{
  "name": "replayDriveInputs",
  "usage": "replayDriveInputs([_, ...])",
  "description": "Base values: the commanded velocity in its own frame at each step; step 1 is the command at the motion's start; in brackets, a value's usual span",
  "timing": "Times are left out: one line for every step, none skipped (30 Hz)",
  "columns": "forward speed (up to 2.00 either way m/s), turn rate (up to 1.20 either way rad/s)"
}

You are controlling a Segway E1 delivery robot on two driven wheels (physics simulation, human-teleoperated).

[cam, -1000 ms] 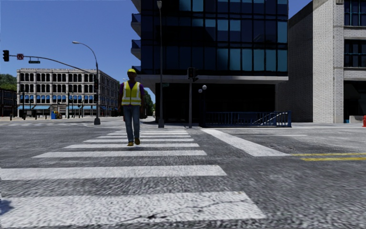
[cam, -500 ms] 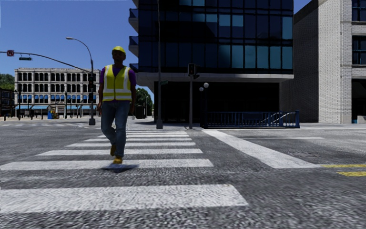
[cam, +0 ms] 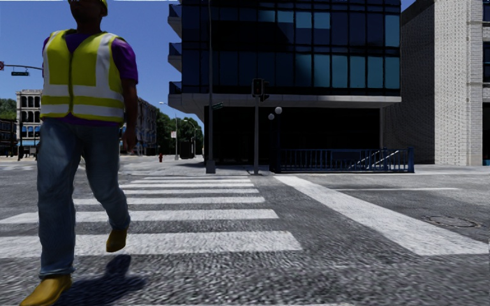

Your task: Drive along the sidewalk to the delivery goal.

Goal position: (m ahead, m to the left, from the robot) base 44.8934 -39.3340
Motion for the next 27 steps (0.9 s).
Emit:
replayDriveInputs([1.61, 0.00])
replayDriveInputs([1.61, 0.00])
replayDriveInputs([1.61, 0.00])
replayDriveInputs([1.61, 0.00])
replayDriveInputs([1.61, 0.00])
replayDriveInputs([1.61, 0.00])
replayDriveInputs([1.61, 0.00])
replayDriveInputs([1.61, 0.00])
replayDriveInputs([1.61, 0.00])
replayDriveInputs([1.61, 0.00])
replayDriveInputs([1.61, 0.00])
replayDriveInputs([1.61, 0.00])
replayDriveInputs([1.61, 0.00])
replayDriveInputs([1.61, 0.00])
replayDriveInputs([1.61, 0.00])
replayDriveInputs([1.61, 0.00])
replayDriveInputs([1.61, 0.00])
replayDriveInputs([1.61, 0.00])
replayDriveInputs([1.61, 0.00])
replayDriveInputs([1.61, 0.00])
replayDriveInputs([1.61, 0.00])
replayDriveInputs([1.61, 0.00])
replayDriveInputs([1.61, 0.00])
replayDriveInputs([1.61, 0.00])
replayDriveInputs([1.61, 0.00])
replayDriveInputs([1.61, 0.00])
replayDriveInputs([1.61, 0.00])
